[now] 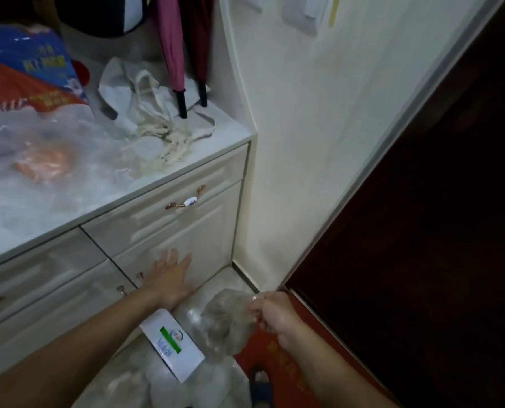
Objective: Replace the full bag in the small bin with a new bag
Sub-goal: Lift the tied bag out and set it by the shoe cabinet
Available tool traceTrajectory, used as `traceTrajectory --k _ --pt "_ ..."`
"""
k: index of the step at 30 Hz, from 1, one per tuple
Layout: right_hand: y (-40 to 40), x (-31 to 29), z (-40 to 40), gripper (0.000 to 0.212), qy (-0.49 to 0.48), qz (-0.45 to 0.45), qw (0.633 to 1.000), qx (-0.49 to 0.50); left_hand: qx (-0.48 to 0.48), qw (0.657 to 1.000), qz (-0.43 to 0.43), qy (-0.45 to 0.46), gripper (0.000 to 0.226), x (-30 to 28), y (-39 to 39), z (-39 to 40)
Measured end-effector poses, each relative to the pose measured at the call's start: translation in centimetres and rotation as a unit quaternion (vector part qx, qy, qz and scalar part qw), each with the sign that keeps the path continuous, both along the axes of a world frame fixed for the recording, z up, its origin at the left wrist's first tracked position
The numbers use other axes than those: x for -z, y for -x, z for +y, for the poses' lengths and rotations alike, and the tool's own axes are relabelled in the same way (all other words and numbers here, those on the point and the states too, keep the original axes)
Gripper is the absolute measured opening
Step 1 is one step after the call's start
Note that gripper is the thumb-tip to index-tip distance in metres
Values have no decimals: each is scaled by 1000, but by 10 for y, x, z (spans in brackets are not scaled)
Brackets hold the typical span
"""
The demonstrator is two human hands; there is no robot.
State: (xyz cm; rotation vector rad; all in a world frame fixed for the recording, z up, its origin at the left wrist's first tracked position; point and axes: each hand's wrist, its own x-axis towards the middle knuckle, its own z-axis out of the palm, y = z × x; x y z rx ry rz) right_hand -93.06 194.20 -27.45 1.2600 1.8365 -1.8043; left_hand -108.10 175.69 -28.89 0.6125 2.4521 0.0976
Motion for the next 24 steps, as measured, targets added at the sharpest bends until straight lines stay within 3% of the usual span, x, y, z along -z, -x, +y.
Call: traceTrajectory --k 4,7,11,14,16,20,24 --pt "54 48 36 12 7 -7 998 -56 35 991 100 77 89 45 42 14" --pt "85 81 55 10 11 -20 994 -105 64 974 210 49 98 78 65 13" --pt "134 147 66 12 -43 -34 983 -174 71 949 293 90 108 125 87 -1" --pt "162 203 68 14 -121 -54 957 -258 57 939 323 100 112 149 91 0" --pt "178 228 66 21 -121 -60 952 -273 55 935 337 95 109 162 93 3" --pt "210 271 66 6 -64 -140 950 -271 52 928 360 77 100 176 100 2" --pt "227 305 68 18 -138 -156 933 -293 45 924 367 93 96 186 103 -3"
